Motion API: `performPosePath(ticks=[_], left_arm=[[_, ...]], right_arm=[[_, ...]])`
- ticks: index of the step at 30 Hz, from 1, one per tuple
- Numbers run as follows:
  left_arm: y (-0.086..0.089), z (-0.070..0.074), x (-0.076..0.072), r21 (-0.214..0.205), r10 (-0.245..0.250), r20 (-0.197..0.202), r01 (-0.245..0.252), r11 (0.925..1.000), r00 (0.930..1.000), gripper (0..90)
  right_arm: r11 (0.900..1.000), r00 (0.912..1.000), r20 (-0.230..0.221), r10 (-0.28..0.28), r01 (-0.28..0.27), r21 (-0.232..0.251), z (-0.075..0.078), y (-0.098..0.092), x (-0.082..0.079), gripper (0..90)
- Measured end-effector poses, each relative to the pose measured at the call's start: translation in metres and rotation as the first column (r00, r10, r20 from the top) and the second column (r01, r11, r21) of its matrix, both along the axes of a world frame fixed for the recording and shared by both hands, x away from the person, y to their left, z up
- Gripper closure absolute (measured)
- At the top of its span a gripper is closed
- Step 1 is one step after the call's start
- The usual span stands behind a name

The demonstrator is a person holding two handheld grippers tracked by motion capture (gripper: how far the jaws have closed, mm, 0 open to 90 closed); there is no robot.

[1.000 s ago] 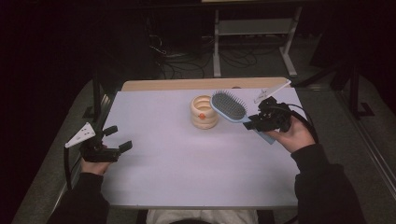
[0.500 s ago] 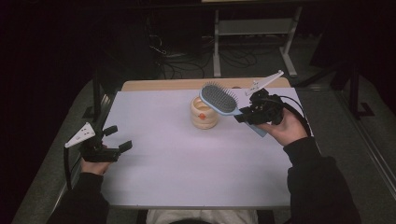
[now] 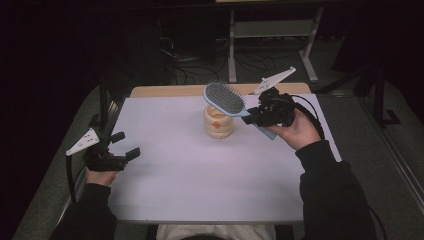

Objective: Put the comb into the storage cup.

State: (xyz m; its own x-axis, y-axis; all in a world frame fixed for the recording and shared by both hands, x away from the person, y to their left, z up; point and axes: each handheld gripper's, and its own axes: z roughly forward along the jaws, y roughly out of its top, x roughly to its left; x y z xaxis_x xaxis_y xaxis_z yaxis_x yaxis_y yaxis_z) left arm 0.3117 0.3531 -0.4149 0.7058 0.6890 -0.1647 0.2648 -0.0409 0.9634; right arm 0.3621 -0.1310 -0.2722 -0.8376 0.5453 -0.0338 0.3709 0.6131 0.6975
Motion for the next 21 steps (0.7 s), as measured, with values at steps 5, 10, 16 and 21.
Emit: performPosePath(ticks=[5, 10, 16, 21], left_arm=[[-0.008, 0.007, 0.003, 0.033, -0.022, 0.011, 0.022, 0.9992, 0.9997, 0.0], [-0.018, 0.013, 0.007, 0.045, -0.048, 0.005, 0.048, 0.9978, 0.9988, 0.0], [-0.028, 0.024, 0.014, 0.035, -0.064, 0.019, 0.063, 0.9974, 0.9978, 0.0], [-0.039, 0.033, 0.019, 0.069, -0.088, 0.022, 0.086, 0.9939, 0.9959, 0.0]], right_arm=[[0.9999, 0.9999, 0.012, 0.013, -0.013, -0.001, 0.006, 0.008, 0.002, 68.4], [0.9996, 0.9993, 0.021, 0.029, -0.029, -0.005, 0.009, 0.014, 0.003, 68.4], [0.9994, 0.9992, 0.021, 0.033, -0.033, -0.006, 0.009, 0.018, 0.004, 68.4], [0.9995, 0.9991, 0.027, 0.033, -0.033, 0.002, 0.011, 0.019, 0.004, 68.4]])
